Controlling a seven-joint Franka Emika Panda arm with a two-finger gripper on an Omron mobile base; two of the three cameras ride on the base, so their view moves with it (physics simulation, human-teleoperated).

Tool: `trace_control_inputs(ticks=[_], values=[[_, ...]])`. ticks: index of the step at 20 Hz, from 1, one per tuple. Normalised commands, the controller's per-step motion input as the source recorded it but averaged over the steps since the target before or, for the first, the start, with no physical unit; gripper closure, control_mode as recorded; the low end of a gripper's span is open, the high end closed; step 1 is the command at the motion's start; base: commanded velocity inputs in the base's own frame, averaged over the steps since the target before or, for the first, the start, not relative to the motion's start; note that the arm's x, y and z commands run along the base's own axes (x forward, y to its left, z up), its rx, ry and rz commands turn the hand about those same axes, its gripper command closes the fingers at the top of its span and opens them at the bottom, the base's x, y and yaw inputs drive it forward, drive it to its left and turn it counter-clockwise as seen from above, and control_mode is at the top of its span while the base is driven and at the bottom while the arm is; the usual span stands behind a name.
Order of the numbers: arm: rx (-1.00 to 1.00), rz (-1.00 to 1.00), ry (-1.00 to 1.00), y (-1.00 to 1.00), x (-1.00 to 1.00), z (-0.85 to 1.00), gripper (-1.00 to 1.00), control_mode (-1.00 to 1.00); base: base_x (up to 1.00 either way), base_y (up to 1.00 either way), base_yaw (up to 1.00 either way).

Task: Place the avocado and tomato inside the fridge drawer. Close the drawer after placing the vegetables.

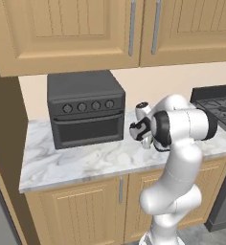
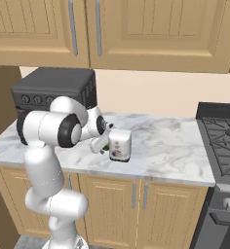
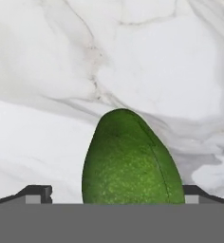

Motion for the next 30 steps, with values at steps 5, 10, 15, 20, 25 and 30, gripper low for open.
trace_control_inputs(ticks=[5, 10, 15, 20, 25, 30], values=[[-0.07, 0.01, 0.06, 0.14, 0.0, -0.45, 1.0, -1.0, 0.0, 0.0, 0.0], [-0.01, 0.0, 0.08, 0.24, -0.01, -0.08, 1.0, -1.0, 0.0, 0.0, 0.0], [0.0, 0.0, 0.0, 0.22, -0.13, 0.5, 1.0, -1.0, 0.0, 0.0, 0.0], [0.0, 0.0, 0.0, 0.17, -0.34, 0.84, 1.0, -1.0, 0.0, 0.0, 0.0], [0.02, 0.0, -0.03, 0.26, -0.71, 0.48, 1.0, -1.0, 0.0, 0.0, 0.0], [0.02, 0.0, -0.14, 0.34, -0.91, 0.02, 1.0, -1.0, 0.0, 0.0, 0.0]])
